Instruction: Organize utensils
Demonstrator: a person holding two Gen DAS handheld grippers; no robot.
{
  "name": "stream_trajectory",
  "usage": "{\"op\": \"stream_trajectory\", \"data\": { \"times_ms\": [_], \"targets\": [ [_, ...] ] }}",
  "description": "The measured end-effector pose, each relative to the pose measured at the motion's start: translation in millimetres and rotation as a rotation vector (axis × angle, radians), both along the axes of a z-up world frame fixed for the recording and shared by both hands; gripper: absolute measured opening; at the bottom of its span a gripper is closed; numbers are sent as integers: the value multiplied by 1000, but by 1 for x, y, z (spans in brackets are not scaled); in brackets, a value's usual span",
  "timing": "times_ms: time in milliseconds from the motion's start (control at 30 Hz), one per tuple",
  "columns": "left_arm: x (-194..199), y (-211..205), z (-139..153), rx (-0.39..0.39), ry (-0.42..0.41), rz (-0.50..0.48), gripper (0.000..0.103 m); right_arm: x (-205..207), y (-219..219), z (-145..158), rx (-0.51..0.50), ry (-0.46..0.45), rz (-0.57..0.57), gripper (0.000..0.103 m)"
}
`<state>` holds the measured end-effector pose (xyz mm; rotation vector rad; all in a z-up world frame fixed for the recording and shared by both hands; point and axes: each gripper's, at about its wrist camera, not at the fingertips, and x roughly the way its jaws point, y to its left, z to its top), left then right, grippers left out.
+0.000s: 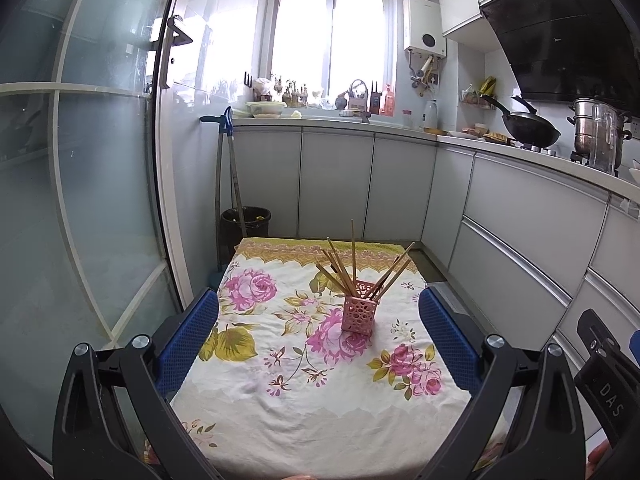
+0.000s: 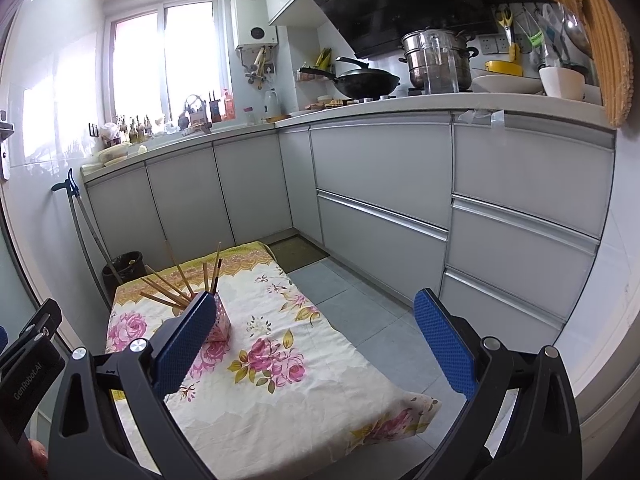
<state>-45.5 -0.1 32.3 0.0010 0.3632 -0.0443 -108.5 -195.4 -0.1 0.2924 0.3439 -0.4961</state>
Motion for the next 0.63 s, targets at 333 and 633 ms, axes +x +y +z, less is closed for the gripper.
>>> {"op": "stream_trajectory", "data": {
  "times_ms": [333,633],
  "targets": [
    [-3,-4,0,9,-3,-16,96,0,0,-2,7,6,9,96],
    [-1,-4,1,2,3,-14,96,1,0,-3,10,8,12,96]
  ]
}}
